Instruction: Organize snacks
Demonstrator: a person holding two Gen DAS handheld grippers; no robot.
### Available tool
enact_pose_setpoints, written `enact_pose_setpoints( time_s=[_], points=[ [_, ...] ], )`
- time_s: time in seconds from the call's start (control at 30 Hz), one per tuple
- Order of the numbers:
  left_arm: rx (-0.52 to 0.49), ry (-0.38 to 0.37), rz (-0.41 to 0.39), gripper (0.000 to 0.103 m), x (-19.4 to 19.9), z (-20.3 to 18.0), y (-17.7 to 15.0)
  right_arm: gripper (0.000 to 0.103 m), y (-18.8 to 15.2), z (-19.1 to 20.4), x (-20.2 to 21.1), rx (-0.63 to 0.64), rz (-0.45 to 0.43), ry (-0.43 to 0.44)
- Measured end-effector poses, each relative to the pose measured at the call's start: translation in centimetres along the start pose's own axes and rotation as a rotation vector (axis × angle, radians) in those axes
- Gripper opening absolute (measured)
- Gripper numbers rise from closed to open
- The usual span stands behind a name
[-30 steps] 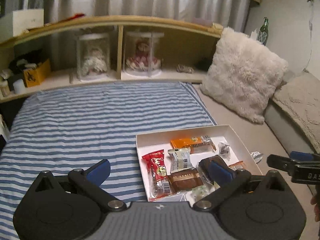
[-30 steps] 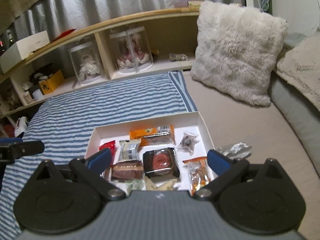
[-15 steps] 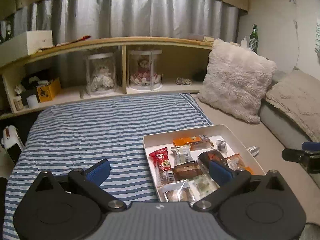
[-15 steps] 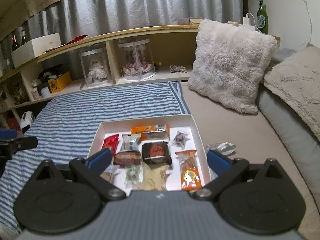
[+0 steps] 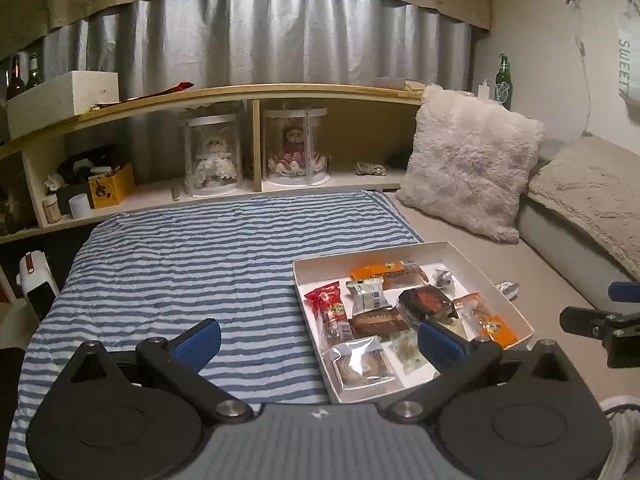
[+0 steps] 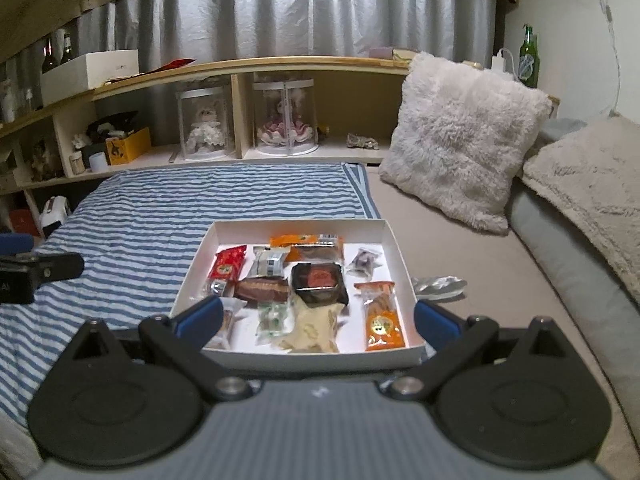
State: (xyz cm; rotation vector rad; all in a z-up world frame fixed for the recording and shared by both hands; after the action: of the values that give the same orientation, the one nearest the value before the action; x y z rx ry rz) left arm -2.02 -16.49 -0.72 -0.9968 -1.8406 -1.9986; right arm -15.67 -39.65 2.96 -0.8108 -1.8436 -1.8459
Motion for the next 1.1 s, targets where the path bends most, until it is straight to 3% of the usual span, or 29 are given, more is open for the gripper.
enact_pose_setpoints(
  time_s=[0.33, 1.1],
  points=[
    [0.014, 0.004, 0.033, 0.103, -0.7, 0.8, -1.9, 0.102, -0.7, 0.0, -0.4, -0.016, -0.020, -0.002],
    [0.013, 0.005, 0.031, 0.103, -0.8, 0.4, -2.6, 0.102, -0.9, 0.3, -0.8, 0.009, -0.015, -0.001]
  ],
)
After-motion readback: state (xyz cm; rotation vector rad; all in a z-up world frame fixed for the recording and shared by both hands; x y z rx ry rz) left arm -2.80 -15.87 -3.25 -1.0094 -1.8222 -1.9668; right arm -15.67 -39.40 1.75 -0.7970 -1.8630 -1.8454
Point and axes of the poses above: each gripper's, at about its wrist camera, not at the fingertips, and x roughly against the way its jaws point, z to its left, y to its top, the point moved 4 cm from there along -x, roughly the way its jaws point, and after that the axes turned 7 degrees about z, right-handed, at the moved point
